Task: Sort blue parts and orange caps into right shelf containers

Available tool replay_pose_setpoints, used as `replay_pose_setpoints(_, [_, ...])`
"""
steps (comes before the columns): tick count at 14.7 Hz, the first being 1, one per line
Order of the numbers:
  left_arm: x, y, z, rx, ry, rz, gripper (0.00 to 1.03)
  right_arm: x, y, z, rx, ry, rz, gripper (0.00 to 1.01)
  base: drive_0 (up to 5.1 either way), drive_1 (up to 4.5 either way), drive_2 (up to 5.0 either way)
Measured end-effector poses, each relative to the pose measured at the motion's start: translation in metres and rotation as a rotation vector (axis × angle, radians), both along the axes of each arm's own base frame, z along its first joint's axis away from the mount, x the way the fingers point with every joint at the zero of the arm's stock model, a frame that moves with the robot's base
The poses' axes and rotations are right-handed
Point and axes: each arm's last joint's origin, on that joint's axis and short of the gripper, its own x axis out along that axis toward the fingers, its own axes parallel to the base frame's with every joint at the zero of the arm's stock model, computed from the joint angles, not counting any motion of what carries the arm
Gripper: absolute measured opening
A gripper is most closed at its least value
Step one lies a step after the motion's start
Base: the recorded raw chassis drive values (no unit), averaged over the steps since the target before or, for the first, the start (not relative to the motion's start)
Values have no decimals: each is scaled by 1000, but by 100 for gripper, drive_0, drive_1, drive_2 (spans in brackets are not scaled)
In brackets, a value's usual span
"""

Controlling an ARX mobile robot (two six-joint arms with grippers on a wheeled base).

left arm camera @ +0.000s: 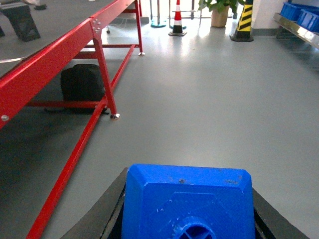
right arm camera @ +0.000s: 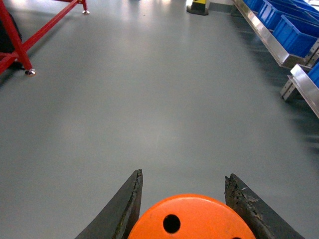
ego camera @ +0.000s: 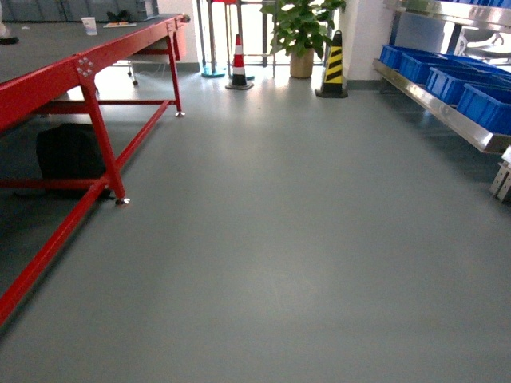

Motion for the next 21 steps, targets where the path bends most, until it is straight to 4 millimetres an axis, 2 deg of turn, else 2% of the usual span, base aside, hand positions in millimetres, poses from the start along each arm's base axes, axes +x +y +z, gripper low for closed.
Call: replay_pose_setpoints(21, [0,0,0,0,2,0,44,0,0,0,1,-3,1,43,1,428,-426])
